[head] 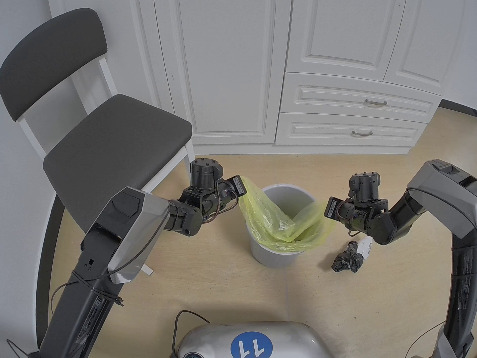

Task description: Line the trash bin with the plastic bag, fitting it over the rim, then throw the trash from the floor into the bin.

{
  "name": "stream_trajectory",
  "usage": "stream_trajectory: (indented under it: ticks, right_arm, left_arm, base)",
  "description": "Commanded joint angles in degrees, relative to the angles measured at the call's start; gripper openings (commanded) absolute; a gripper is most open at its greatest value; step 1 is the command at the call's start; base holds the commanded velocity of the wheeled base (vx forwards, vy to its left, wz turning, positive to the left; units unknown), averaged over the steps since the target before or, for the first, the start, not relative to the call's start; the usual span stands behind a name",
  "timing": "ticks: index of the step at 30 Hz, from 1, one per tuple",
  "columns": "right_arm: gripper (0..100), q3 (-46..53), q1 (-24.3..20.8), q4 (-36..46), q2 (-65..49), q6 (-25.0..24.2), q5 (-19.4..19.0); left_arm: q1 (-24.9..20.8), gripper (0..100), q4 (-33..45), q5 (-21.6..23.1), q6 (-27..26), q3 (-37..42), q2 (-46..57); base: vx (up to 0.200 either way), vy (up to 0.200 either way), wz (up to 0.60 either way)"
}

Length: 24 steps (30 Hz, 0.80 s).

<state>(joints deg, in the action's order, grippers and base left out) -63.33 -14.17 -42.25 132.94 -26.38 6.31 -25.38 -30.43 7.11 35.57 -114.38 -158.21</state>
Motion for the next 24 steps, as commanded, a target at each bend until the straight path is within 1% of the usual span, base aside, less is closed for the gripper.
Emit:
stream_trajectory:
  ticks: [1,3,5,6,7,8,9,10,13,17,20,22,24]
  right_arm:
    - [0,-0.6,-0.3,-0.2,1.0,-0.2,0.5]
    - [0,-1.0,-0.7,-0.9,1.5,-0.9,0.5]
    - [0,-2.1,-1.2,-2.8,2.4,-3.7,0.4]
    - [0,-2.1,-1.3,-3.0,2.4,-3.9,0.4]
    - [0,-2.8,-2.4,-5.3,3.0,-7.6,0.3]
    - [0,-3.0,-2.6,-5.8,3.3,-8.7,0.1]
    - [0,-3.9,-3.3,-6.4,4.1,-12.3,-0.4]
    - [0,-4.4,-3.8,-6.4,5.0,-13.8,-0.3]
    - [0,-5.7,-4.3,-6.6,7.5,-14.6,-0.3]
    - [0,-5.8,-4.3,-6.5,8.7,-14.6,-0.3]
    - [0,-5.7,-4.3,-6.6,8.0,-14.3,0.2]
    - [0,-4.8,-4.3,-6.4,5.3,-14.0,0.4]
    - [0,-4.4,-4.2,-6.3,4.2,-13.7,0.4]
  left_arm:
    - [0.9,0,0.1,-0.2,-0.5,-0.2,0.7]
    - [1.1,0,0.2,-0.2,-0.9,-0.2,0.9]
    - [1.6,0,0.4,-0.2,-1.7,-0.2,1.1]
    - [1.6,0,0.4,-0.1,-1.8,-0.2,1.1]
    - [1.8,0,2.4,-0.1,-3.8,-0.2,1.4]
    - [1.8,0,3.3,-0.1,-4.4,-0.2,1.6]
    - [1.8,0,6.5,-0.1,-6.1,-0.2,2.1]
    - [1.8,0,8.5,-0.2,-6.5,-0.2,2.5]
    - [1.8,0,12.5,-0.2,-6.7,-0.2,3.5]
    - [1.9,0,13.8,-0.2,-7.1,-0.2,4.1]
    - [2.1,0,15.2,-0.2,-7.2,-0.2,5.0]
    - [2.1,0,18.5,-0.2,-7.2,-0.2,5.6]
    - [2.1,0,19.2,-0.2,-7.2,-0.2,6.0]
  base:
    - [0.0,0.0,0.0]
    - [0.0,0.0,0.0]
    - [0.0,0.0,0.0]
    - [0.0,0.0,0.0]
    - [0.0,0.0,0.0]
    - [0.0,0.0,0.0]
    - [0.0,0.0,0.0]
    - [0.0,0.0,0.0]
    - [0.0,0.0,0.0]
    - [0.0,0.0,0.0]
    - [0.0,0.0,0.0]
    - [0.0,0.0,0.0]
    - [0.0,0.0,0.0]
